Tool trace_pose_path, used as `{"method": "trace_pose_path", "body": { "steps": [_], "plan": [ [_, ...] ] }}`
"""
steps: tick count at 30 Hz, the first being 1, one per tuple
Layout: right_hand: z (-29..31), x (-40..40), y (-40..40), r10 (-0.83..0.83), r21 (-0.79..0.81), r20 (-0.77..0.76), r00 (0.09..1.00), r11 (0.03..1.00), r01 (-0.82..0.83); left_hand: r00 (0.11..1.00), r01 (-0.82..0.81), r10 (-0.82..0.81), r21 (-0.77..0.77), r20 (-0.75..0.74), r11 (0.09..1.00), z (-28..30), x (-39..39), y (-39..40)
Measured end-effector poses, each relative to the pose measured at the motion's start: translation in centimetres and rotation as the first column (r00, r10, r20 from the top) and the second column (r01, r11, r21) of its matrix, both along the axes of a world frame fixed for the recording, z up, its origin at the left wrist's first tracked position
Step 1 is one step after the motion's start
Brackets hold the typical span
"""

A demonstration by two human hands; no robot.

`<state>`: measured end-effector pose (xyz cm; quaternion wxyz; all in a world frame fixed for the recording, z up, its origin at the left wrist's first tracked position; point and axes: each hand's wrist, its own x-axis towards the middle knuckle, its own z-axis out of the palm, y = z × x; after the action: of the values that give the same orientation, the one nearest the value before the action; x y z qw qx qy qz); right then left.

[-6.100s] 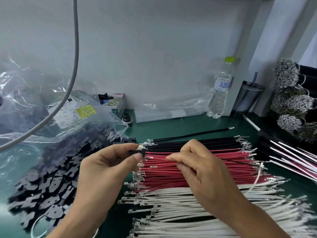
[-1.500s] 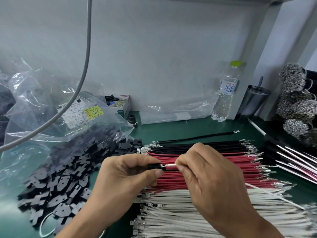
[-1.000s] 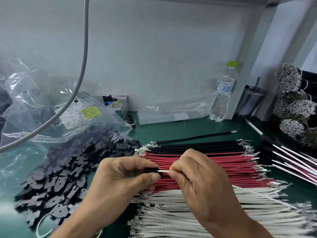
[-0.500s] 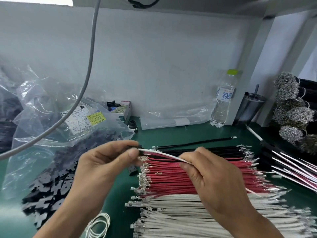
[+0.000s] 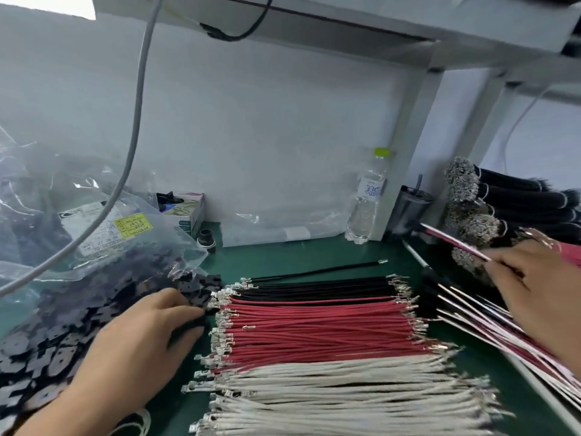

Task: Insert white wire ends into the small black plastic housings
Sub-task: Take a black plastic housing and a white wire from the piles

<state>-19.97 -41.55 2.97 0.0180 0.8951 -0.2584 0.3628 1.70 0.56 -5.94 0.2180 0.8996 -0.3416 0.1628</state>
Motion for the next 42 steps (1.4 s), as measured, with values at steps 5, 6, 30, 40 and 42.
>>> {"method": "trace_pose_path", "body": {
  "steps": [5,6,30,40,42],
  "plan": [
    [-5.7,-3.0,-6.9,-0.145,-0.09,-0.324,0.935,0.988,0.122,0.996,-0.069,0.068,0.006,0.059,0.998,0.1,0.0,-1.1],
    [-6.3,-3.0,-7.1,-0.15,-0.077,-0.346,0.926,0.988,0.131,0.994,-0.093,0.093,0.006,0.055,0.996,0.2,-0.1,-1.3],
    [-5.0,20.0,14.5,0.581,0.404,-0.424,0.694,0.808,-0.429,0.965,-0.261,0.263,0.093,-0.016,0.961,0.2,-0.8,-1.9],
    [-3.7,17.5,14.8,0.565,-0.043,-0.378,0.733,0.781,-0.623,0.961,-0.246,0.232,-0.083,-0.149,0.966,0.7,-1.1,-1.8],
    [-2.6,16.5,15.3,0.545,-0.163,-0.364,0.755,0.761,-0.628,0.969,-0.226,0.207,-0.139,-0.137,0.964,0.8,-1.2,-1.7]
  ]
}}
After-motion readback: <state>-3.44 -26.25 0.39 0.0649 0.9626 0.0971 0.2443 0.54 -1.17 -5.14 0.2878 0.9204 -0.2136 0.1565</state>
